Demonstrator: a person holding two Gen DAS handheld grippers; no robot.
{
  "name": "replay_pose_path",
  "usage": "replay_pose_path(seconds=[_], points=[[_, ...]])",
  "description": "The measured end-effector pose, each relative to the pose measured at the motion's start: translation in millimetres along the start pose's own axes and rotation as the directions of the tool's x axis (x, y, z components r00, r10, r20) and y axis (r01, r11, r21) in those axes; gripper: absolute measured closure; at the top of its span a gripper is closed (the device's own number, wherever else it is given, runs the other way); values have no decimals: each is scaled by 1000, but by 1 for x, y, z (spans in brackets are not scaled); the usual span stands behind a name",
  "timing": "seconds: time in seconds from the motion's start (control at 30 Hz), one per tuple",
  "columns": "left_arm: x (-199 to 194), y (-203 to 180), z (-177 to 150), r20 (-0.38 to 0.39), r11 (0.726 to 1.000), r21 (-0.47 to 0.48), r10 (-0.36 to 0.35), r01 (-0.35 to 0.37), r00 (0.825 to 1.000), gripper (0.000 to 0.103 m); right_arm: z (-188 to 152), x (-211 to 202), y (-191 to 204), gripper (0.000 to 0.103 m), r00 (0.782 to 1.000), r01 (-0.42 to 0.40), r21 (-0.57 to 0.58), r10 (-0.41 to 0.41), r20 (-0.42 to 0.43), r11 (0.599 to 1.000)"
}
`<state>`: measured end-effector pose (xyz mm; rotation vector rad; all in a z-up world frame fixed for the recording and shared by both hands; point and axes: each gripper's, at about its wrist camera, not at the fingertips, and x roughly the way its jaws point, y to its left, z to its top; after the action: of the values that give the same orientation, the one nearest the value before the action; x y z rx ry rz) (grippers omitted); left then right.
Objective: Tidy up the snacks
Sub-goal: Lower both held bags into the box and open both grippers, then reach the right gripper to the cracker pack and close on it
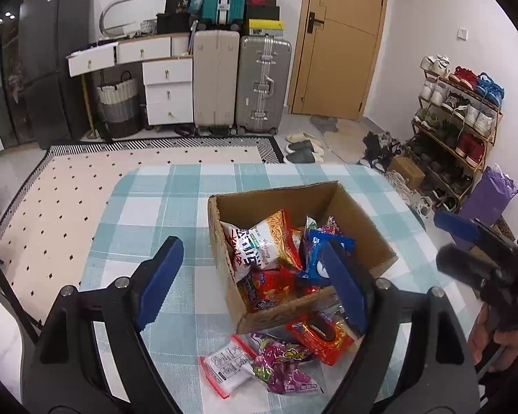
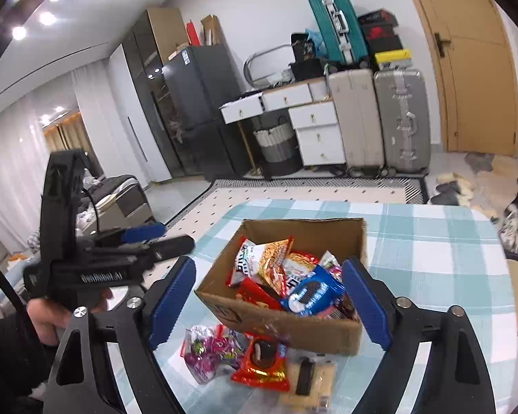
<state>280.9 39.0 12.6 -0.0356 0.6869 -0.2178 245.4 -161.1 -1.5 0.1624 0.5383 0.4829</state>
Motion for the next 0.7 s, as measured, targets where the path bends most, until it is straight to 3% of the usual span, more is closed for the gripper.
replay_pose_path(seconds=[0.17, 0.3, 0.4, 0.53, 0.7], points=[[-41, -14, -11, 89, 999, 34, 38, -41, 995, 14, -24, -28, 5, 7, 999, -3, 11, 3, 36, 1000], [-68, -21, -24, 142, 997, 40, 62, -68, 988, 0, -44, -44, 3, 2, 998, -3, 54, -1, 63, 999], [-78, -21, -34, 167, 997, 32, 60, -66, 984, 0, -61, -50, -1, 2, 998, 2, 71, -7, 64, 997], [-86, -19, -62, 192, 996, 31, 76, -84, 978, 0, -86, -50, -1, 2, 996, 77, 62, -80, 46, 995], [-74, -12, -101, 173, 995, -5, 102, -103, 980, 0, -116, -42, 0, 1, 994, 109, 56, -110, 13, 992]])
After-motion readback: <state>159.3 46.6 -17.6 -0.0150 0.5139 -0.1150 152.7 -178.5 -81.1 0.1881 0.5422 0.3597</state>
